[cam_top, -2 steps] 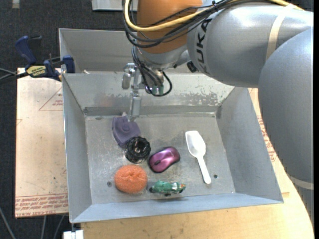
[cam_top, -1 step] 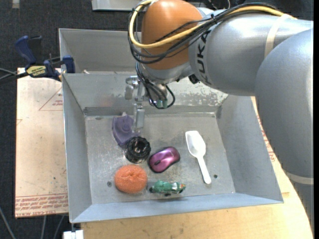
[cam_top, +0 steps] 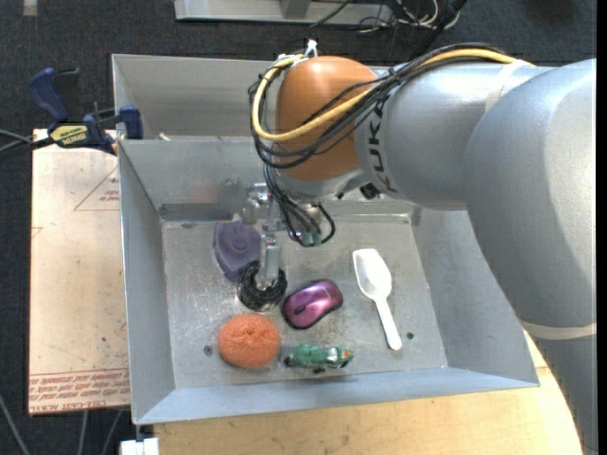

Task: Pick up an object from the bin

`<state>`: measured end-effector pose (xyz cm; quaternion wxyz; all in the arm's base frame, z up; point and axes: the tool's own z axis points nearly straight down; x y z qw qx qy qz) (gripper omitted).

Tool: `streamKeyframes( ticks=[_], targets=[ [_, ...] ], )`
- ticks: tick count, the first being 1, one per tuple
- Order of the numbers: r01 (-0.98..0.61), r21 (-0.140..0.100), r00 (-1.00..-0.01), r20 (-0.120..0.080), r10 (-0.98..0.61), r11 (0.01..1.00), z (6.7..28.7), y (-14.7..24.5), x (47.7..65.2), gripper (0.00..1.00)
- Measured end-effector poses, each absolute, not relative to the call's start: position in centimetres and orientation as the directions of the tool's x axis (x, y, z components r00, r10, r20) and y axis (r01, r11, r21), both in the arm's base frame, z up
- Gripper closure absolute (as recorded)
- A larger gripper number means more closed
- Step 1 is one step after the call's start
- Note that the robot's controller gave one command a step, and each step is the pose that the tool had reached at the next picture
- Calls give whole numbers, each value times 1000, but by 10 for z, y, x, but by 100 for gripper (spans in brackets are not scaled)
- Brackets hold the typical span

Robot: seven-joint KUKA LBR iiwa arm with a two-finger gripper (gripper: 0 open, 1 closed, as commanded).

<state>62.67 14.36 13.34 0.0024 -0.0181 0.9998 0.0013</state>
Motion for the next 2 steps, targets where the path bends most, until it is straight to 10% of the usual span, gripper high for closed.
streamKeyframes(
  ticks=[1,2],
  targets=[
    [-156,2,-988,-3,-156,988,104,139,600,0],
    [-352,4,-936,-23,-352,936,80,118,590,100]
  ],
)
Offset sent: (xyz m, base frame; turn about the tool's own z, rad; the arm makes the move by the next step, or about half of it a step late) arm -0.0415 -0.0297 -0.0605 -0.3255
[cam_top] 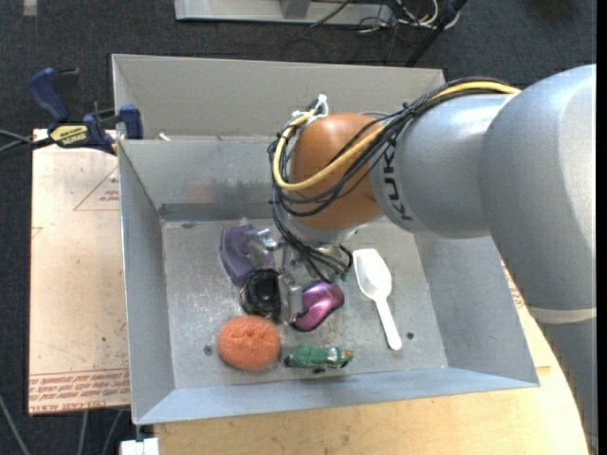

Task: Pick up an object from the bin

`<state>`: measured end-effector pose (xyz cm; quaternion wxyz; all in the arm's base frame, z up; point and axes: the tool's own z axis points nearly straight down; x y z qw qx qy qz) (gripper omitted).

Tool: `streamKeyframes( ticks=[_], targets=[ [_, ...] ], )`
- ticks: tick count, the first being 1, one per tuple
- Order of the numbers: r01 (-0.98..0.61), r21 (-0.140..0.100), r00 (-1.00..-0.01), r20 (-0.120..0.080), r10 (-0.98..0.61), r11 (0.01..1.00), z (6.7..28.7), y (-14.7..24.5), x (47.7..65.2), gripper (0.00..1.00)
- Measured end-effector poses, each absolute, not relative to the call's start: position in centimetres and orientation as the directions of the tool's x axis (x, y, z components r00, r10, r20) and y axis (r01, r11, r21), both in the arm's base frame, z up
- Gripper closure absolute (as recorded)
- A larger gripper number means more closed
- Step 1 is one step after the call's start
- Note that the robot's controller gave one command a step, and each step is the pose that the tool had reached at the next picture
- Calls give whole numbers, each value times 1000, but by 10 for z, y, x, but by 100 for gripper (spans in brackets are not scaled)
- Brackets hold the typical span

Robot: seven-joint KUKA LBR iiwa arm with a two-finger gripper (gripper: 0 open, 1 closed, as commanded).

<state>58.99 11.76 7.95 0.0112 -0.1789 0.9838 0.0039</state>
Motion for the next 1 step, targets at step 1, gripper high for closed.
streamKeyframes(
  ticks=[1],
  targets=[
    [-352,4,-936,-24,-352,936,80,118,590,100]
  ],
)
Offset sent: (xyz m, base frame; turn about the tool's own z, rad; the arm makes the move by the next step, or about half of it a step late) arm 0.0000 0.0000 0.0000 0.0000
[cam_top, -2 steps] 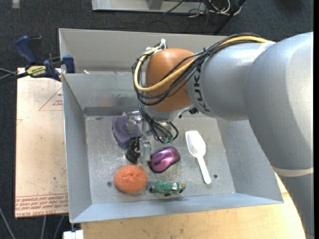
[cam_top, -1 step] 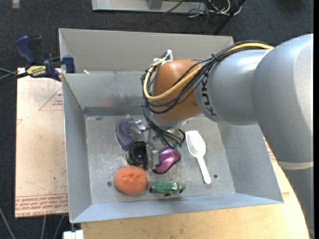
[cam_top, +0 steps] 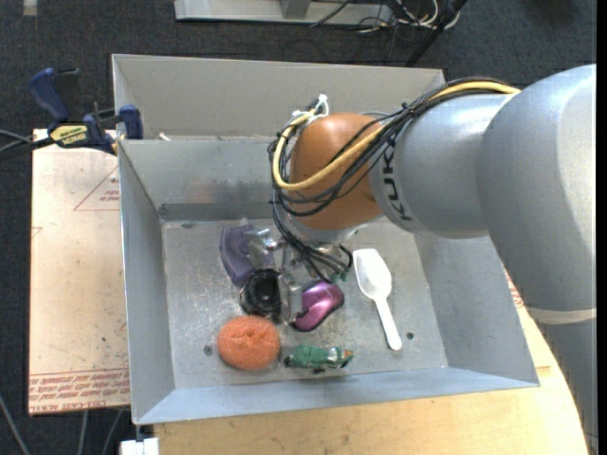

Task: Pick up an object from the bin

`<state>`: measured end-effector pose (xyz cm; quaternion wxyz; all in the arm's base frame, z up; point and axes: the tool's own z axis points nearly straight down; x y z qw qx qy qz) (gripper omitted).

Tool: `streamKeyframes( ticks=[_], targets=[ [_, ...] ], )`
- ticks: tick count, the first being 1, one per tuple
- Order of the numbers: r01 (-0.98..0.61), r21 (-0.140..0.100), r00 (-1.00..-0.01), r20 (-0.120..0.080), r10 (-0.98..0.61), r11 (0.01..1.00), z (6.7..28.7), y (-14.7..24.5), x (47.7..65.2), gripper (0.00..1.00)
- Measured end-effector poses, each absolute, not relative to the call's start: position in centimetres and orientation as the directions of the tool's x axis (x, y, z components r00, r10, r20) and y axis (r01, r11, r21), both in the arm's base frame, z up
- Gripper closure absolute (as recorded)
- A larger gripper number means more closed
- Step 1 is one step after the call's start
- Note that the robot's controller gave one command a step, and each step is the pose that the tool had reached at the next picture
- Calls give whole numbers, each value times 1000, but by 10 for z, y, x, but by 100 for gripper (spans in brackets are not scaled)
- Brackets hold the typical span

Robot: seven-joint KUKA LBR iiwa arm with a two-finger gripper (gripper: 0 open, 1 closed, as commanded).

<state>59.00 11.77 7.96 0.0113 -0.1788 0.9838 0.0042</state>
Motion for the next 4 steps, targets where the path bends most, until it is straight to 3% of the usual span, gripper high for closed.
streamKeyframes(
  ticks=[2,3,4],
  targets=[
    [-352,4,-936,-24,-352,936,80,118,590,100],
    [-374,2,-927,-17,-374,927,110,134,585,100],
    [-473,1,-881,-28,-472,881,142,145,585,100]
  ],
)
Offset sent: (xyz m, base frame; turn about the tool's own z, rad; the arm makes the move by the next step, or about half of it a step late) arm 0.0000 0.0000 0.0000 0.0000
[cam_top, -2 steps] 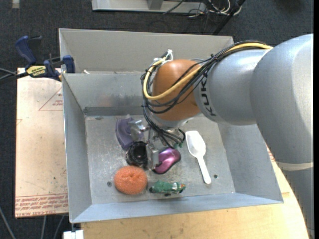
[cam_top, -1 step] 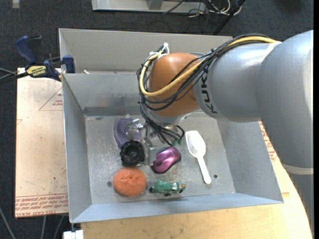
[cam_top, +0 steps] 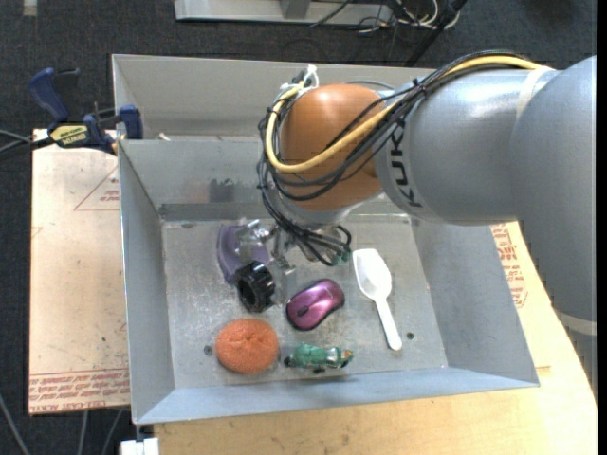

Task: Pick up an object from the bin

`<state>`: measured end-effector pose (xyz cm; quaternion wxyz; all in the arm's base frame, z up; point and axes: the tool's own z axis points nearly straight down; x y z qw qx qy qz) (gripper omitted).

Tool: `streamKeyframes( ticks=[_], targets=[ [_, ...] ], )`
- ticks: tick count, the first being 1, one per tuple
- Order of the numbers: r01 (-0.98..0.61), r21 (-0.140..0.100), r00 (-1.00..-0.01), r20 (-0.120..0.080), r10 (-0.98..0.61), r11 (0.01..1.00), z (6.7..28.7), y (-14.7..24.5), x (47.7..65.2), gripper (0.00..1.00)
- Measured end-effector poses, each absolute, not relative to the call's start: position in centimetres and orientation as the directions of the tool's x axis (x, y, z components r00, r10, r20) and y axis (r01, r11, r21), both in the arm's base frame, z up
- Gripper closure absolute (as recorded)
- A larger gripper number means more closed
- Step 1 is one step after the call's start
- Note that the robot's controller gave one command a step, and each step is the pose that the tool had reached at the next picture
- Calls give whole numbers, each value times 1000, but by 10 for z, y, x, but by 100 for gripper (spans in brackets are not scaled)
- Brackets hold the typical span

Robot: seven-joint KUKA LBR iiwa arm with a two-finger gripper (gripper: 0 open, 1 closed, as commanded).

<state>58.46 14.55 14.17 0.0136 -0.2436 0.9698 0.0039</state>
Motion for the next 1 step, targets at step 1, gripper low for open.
streamKeyframes(
  ticks=[1],
  targets=[
    [-450,2,-893,-22,-450,893,145,144,590,100]
  ],
)
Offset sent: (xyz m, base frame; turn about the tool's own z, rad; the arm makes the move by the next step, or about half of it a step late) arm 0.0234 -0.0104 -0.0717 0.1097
